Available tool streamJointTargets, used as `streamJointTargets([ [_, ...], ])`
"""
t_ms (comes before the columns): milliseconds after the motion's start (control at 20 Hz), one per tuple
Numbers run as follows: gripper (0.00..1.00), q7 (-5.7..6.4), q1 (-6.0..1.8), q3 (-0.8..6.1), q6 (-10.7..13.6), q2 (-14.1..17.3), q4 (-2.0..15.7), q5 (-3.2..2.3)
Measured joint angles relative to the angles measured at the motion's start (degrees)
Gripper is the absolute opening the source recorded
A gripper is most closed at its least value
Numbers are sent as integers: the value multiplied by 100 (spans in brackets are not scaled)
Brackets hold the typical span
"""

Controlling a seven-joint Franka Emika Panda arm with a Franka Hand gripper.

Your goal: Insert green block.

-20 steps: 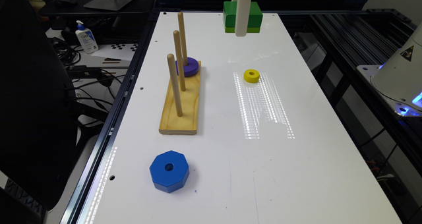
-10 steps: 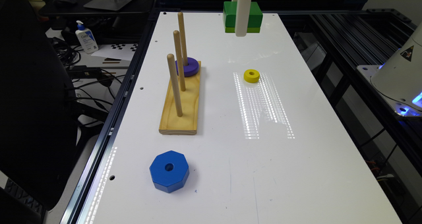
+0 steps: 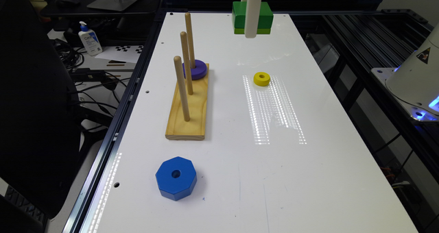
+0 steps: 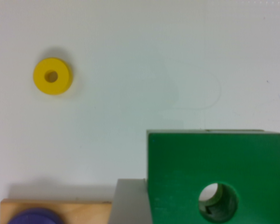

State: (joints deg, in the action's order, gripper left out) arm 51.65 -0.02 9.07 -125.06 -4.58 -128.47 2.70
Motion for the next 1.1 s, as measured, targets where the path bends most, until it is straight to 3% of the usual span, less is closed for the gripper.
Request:
streamJointTargets([
  [300,0,0,4,38,-96,40,48,8],
  [550,0,0,3,45,-179,220,208,7],
  [950,0,0,-62,39,-174,1043,1120,-88],
  [1100,0,0,-64,35,-153,1221,1323,-99],
])
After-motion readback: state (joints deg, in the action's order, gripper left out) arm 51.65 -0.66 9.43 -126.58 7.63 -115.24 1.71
